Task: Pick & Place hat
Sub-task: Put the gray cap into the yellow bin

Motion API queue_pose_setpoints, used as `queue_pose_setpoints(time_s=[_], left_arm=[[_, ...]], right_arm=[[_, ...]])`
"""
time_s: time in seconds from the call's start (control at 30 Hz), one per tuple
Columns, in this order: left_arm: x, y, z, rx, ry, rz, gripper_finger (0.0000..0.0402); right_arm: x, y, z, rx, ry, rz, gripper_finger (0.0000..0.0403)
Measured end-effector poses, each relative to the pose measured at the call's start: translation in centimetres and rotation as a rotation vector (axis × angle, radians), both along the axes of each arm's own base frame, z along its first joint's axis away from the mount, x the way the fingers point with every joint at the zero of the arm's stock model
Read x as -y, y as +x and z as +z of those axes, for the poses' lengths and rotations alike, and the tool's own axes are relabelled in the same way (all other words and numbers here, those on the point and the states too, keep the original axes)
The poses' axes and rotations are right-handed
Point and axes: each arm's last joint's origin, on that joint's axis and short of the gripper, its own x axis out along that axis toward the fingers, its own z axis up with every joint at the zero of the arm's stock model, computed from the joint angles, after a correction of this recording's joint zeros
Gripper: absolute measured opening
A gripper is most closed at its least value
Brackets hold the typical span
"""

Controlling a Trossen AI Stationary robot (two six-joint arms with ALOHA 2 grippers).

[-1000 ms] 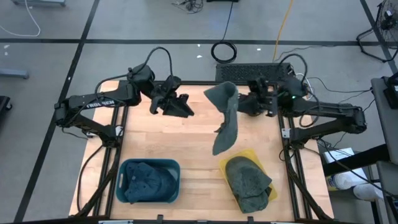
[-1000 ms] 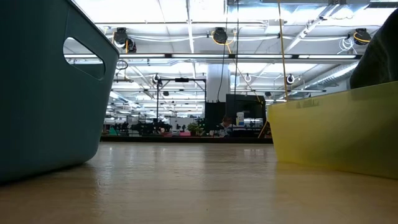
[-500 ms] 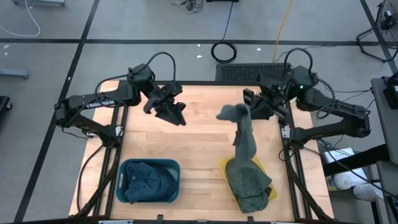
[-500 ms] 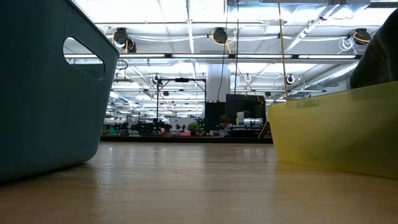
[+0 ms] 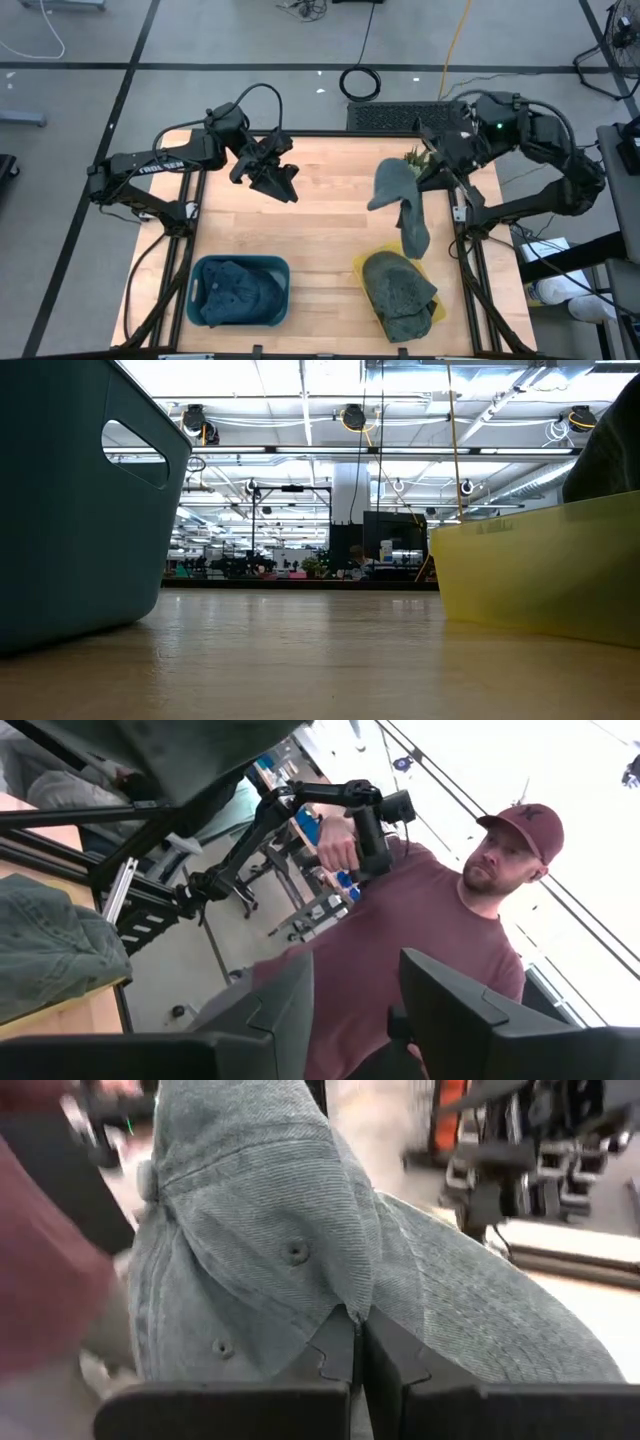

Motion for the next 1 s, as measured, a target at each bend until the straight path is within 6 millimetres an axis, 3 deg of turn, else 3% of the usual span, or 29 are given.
queue_pose_setpoints(time_s=[0.17, 0.5, 1.0], left_arm=[[0.0, 0.0, 0.0, -0.001, -0.001, 0.002, 0.0153], [0.0, 0.0, 0.0, -0.001, -0.002, 0.003, 0.0152], [-0.1, 0.1, 0.0, -0.041, -0.05, 0.059, 0.0152]], right_arm=[[-1.1, -0.5, -0.5, -0.139, -0.134, 0.009, 0.0], [-4.5, 0.5, -2.2, -0.408, -0.31, 0.132, 0.0], [-10.3, 3.5, -5.0, -0.572, -0.573, 0.298, 0.0]])
